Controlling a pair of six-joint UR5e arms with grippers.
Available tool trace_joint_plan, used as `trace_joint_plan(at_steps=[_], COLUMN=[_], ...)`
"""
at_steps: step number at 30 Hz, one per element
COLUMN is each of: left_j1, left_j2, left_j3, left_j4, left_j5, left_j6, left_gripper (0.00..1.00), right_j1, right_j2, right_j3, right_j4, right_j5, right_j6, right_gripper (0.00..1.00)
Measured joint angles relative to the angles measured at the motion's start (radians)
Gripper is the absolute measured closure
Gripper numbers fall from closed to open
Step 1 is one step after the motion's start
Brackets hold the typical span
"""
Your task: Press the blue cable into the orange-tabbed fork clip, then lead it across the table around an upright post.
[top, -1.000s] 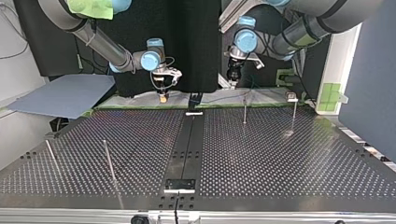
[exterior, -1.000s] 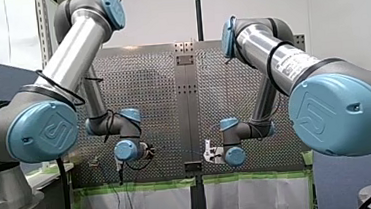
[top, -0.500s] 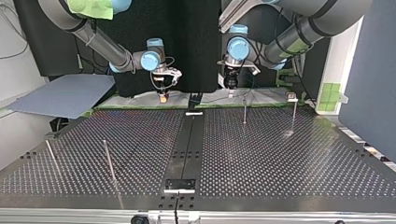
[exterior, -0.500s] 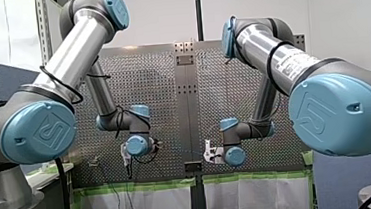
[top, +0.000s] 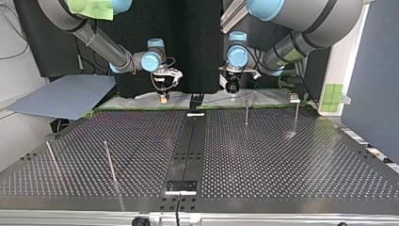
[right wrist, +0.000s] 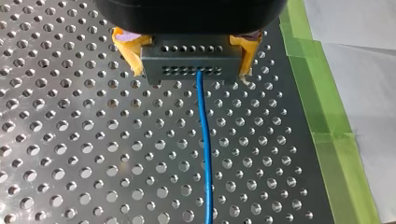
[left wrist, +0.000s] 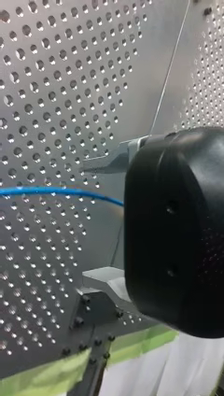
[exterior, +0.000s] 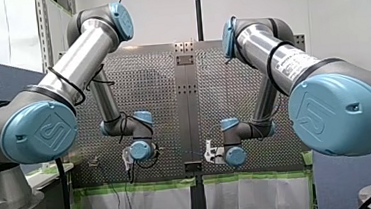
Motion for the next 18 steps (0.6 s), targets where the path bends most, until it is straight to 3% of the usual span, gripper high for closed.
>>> trace_joint_plan(at_steps=[5,18], left_j1=[0.000,0.002], left_j2=[-0.001,-0.002], left_j3=[0.015,0.075], left_j4=[-0.001,-0.059], left_j5=[-0.015,-0.044], left_j6=[0.018,0.127], left_gripper=[0.00,0.00], right_j1=[0.000,0.000], right_j2=[0.000,0.001], right_j3=[0.000,-0.001], right_j4=[0.000,0.000], right_j5=[0.000,0.000], right_j6=[0.000,0.000], right_gripper=[1.00,1.00])
